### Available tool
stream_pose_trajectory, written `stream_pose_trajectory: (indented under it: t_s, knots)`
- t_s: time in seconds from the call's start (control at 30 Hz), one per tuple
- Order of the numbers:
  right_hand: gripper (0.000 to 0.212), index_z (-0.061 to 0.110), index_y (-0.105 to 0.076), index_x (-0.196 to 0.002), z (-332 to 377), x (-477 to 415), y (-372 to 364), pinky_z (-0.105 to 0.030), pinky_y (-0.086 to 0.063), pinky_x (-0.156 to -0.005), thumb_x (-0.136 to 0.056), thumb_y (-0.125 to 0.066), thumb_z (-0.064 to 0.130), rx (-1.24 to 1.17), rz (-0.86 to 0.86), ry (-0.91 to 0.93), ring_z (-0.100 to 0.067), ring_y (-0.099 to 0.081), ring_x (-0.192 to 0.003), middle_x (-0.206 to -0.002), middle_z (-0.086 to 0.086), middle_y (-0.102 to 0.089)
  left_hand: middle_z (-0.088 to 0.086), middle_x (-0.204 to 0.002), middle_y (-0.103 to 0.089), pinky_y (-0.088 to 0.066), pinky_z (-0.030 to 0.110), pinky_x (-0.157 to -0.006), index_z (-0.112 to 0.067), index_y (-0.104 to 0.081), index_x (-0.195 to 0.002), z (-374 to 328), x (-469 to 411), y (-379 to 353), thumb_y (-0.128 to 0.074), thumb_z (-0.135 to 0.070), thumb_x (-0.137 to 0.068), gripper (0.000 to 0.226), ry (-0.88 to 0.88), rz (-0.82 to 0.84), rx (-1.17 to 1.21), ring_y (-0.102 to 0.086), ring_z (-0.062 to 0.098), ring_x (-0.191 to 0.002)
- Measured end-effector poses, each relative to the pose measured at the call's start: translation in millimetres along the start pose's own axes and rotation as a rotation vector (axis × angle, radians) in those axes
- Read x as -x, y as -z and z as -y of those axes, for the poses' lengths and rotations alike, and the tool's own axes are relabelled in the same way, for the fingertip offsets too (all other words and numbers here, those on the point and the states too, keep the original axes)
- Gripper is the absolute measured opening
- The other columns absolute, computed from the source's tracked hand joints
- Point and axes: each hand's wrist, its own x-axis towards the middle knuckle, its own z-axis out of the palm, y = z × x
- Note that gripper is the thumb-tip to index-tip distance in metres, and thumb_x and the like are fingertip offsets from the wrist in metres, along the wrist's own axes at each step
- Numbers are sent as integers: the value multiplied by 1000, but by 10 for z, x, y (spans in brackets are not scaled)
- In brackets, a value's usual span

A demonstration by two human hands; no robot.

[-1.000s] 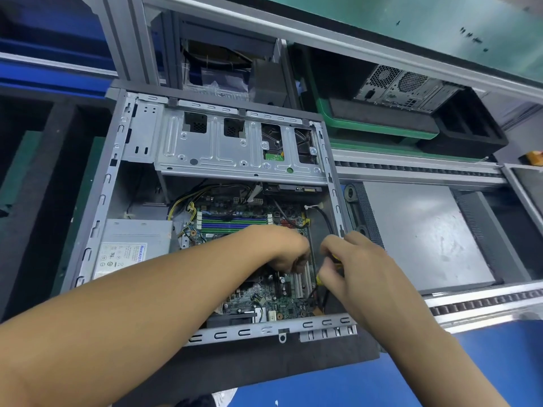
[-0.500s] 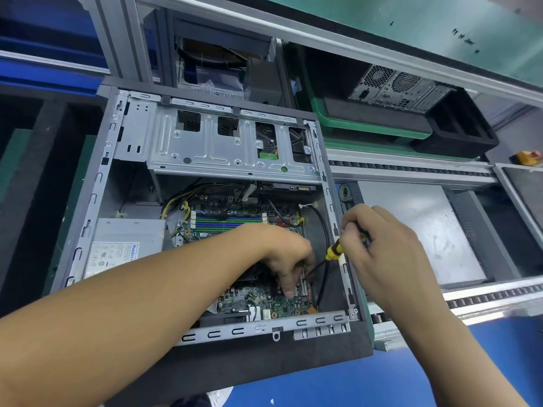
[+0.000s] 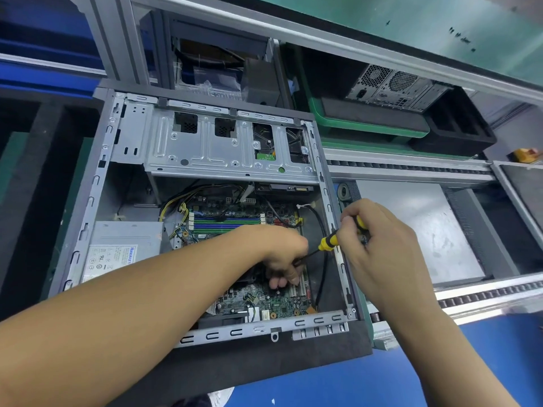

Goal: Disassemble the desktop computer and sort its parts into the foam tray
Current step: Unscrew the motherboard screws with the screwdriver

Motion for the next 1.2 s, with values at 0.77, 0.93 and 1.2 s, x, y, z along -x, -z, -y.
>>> stream_pose_trajectory:
  t_s: [0.77, 0.93, 1.2]
  knots:
    - [32, 28, -40, -78, 542, -48, -56, -16, -35, -47, -88, -70, 29, -364, 57, 90, -7, -48, -56, -61, 4, -54, -14, -84, -66, -49, 21, -69, -36, -64, -89, 320, 1789, 8, -65, -25, -92, 12, 154, -1053, 126, -60, 2, -76]
    - [27, 25, -41, -79, 1087, -125, -274, -16, -38, -52, -90, -65, 24, -348, 272, 176, -3, -45, -57, -67, 4, -51, -14, -78, -71, -54, 23, -67, -34, -71, -78, 558, 2429, -291, -78, -19, -82, 17, 175, -1280, 355, -68, 6, -73]
    - [17, 29, -41, -87, 2001, -87, -678, -47, -53, -68, -95, -56, 26, -418, 487, 244, -27, -66, -73, -83, -3, -64, 4, -85, -76, -56, 24, -66, -19, -71, -92, 1209, 3062, -626, -58, -3, -95, 20, 116, -1446, 655, -72, 20, -76]
